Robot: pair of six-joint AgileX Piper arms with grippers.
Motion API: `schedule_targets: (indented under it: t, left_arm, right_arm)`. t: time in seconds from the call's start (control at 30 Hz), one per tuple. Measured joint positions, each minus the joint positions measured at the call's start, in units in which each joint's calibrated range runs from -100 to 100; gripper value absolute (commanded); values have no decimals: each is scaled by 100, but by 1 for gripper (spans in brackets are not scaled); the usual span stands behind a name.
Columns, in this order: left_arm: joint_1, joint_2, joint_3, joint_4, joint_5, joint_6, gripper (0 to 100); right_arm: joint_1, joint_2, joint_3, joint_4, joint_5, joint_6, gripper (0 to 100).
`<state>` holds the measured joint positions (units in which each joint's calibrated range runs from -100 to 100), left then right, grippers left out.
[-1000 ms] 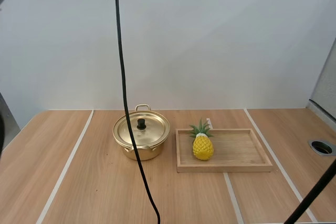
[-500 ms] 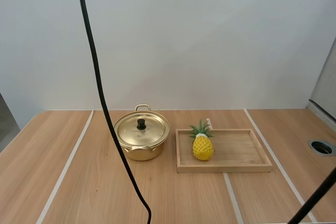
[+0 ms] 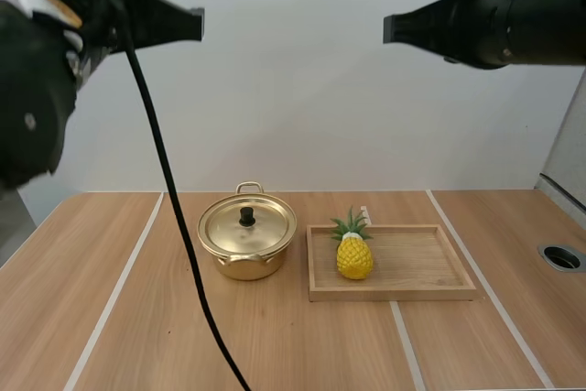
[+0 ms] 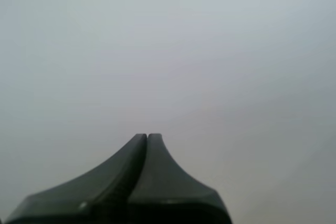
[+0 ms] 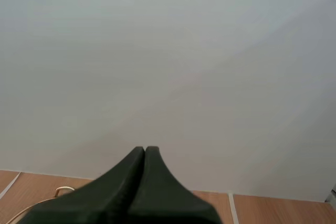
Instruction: Open the pot, put the grape inside, and close it
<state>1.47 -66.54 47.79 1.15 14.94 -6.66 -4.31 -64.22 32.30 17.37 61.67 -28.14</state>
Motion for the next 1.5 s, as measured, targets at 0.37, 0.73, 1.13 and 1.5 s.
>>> schedule_targets:
  t: [0.37, 0.73, 1.13, 1.5]
  left_arm:
    - [0, -1333, 1596, 0, -342, -11, 1]
    - [0, -2748, 1861, -287, 282, -11, 1]
    - [0, -3314, 1861, -466, 1193, -11, 1]
    - [0, -3324, 2595, -563, 698, -11, 1]
  right_arm:
    - [0, -846, 1589, 729, -196, -615, 0]
    - [0, -2720, 2736, 773, -362, -814, 0]
    - [7, -3532, 2819, 858, 309, -745, 0]
    - [7, -3544, 3356, 727, -1032, -627, 0]
